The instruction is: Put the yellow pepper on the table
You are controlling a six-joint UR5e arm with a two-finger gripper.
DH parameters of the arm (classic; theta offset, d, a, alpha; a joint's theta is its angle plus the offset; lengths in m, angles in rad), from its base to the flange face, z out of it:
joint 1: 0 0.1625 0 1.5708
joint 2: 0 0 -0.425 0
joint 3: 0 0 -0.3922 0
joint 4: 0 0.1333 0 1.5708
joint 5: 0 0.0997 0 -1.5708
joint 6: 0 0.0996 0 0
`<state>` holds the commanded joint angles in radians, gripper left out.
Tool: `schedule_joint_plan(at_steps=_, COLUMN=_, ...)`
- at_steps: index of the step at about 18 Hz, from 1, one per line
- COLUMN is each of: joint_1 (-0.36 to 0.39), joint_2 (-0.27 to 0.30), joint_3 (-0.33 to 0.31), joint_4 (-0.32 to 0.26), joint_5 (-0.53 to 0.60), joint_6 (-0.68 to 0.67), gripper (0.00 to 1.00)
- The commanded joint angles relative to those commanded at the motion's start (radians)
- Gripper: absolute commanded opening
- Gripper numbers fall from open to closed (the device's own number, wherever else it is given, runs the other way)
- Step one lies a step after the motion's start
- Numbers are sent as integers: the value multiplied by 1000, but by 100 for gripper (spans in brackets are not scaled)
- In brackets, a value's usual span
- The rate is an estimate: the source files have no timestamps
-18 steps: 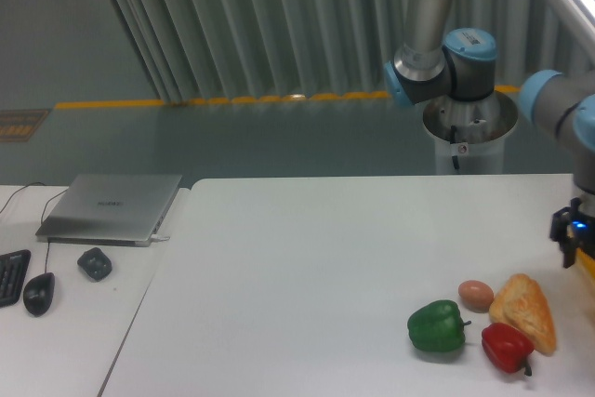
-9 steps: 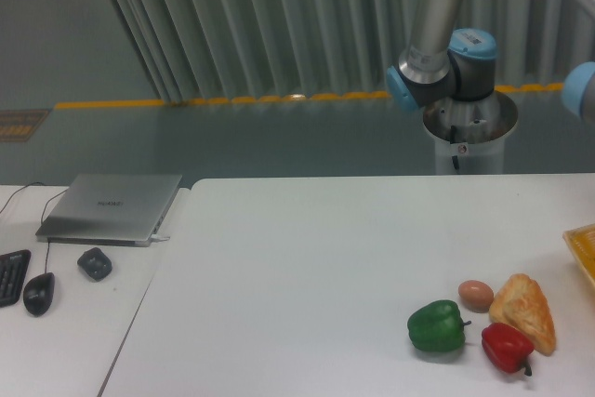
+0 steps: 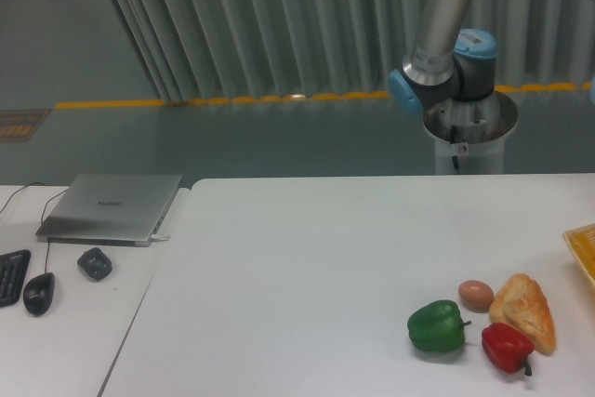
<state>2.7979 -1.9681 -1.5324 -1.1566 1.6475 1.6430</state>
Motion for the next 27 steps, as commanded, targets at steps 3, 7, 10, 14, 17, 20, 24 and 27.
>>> schedule_joint_plan(at_steps=3, joint_1=23, joint_2=-12, joint_3=-3, joint_4=2, joint_5=-3, joint_6=-29, gripper=100)
schedule_joint_plan(at_steps=7, joint_1=26, joint_2=-29, joint_3=6, joint_4=5, joint_5=-5, joint_6=-31, gripper=100)
schedule_joint_plan(at_steps=10, joint_1=29, joint_2=-34, joint_3=5, joint_4=3, joint_5=-3, joint_6=-34, gripper=100)
schedule_joint_plan(at_steps=14, joint_1=29, joint_2=-45, joint_3=1, joint_4=3, joint_5=-6, joint_6=-60, gripper=100)
schedule_joint_plan(at_steps=17, joint_1=28, joint_2=-52, joint_3=5, joint_4=5, joint_5=-3, joint_6=-72, gripper=100)
schedule_joint_plan(at_steps=20, joint_1=29, joint_2=-55, joint_3=8, joint_4=3, joint_5=0, joint_6=-74, gripper=67)
schedule_joint_plan(at_steps=24, joint_1=29, joint_2=-48, joint_3=17, joint_4=-14, joint_5=2, joint_6=-74, gripper=37)
schedule_joint_plan(at_steps=27, joint_1=28, joint_2=-41, joint_3=26, joint_4=-51, joint_5=-6, joint_6=-74, gripper=28)
